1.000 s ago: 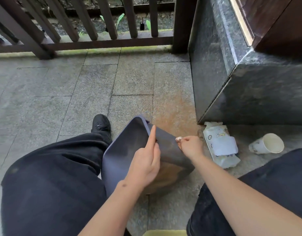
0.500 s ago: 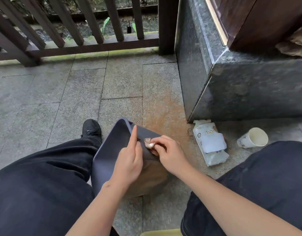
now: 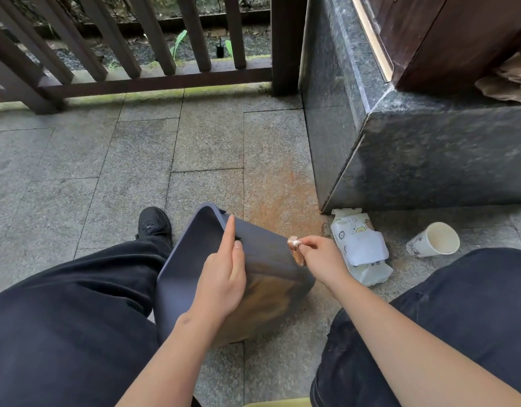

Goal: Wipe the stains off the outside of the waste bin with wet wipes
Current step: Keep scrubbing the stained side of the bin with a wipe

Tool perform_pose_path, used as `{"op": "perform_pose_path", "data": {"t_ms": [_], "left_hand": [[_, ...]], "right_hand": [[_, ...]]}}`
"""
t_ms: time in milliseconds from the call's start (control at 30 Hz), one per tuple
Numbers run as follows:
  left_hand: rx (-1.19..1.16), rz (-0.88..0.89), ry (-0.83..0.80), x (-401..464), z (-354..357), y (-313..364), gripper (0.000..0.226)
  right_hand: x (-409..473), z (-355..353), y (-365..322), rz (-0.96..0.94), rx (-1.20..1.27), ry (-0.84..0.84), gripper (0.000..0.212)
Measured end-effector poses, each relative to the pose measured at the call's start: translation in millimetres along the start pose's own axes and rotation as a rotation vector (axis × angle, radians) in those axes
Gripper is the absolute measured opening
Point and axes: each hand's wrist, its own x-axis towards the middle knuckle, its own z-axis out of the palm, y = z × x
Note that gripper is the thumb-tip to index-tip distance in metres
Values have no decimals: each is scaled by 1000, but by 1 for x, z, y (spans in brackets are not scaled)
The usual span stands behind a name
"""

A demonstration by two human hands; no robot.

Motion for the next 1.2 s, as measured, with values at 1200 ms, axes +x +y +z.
{"op": "perform_pose_path", "data": {"t_ms": [1200], "left_hand": [[118, -42, 152, 59, 7, -12, 47]], "right_hand": [[169, 40, 154, 654, 466, 356, 24]]}}
